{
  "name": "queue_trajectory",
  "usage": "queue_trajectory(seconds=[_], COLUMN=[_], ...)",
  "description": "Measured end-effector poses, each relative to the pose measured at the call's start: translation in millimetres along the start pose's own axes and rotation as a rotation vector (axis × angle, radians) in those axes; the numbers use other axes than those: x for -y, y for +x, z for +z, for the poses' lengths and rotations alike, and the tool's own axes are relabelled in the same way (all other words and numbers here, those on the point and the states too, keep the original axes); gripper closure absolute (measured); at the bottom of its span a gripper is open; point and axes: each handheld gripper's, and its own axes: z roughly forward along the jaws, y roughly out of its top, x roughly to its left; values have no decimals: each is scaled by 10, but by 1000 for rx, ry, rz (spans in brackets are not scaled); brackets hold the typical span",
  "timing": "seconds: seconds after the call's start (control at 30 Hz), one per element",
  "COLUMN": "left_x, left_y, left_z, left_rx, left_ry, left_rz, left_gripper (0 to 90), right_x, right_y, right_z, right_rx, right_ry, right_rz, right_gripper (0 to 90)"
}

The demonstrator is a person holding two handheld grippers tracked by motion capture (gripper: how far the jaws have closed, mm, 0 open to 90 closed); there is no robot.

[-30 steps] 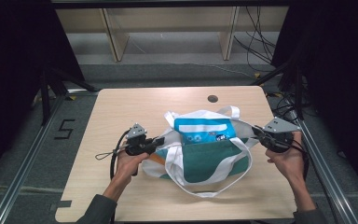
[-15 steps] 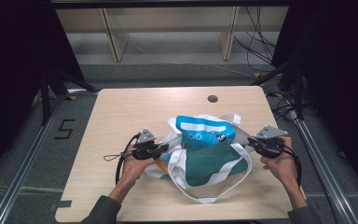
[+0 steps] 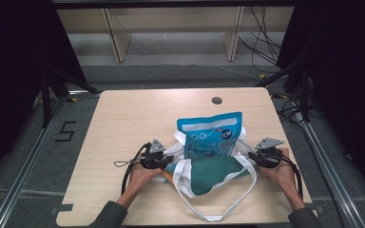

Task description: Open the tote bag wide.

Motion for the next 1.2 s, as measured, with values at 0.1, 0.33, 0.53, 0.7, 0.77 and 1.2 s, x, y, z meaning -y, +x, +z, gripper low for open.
queue_trajectory(seconds=[0.1,0.33,0.53,0.7,0.77,1.2], left_x=[-2,-149,-325,-503,-554,-722], left_y=[16,67,86,-2,-22,89], left_z=[-3,-184,-384,-449,-434,25], left_rx=[7,-21,-10,3,12,64], left_ry=[-16,-42,-123,-136,-127,-118], left_rz=[-28,-64,-105,-44,-22,-30], left_gripper=[812,567,462,444,450,756], right_x=[-27,-253,-486,-657,-698,-668], right_y=[-9,-114,137,481,579,748], right_z=[-42,-556,-1045,-1031,-969,-776], right_rx=[5,37,-121,-253,-304,-394], right_ry=[4,-149,-286,-304,-295,-202], right_rz=[17,97,100,-26,-30,-171], right_gripper=[847,597,565,525,512,745])
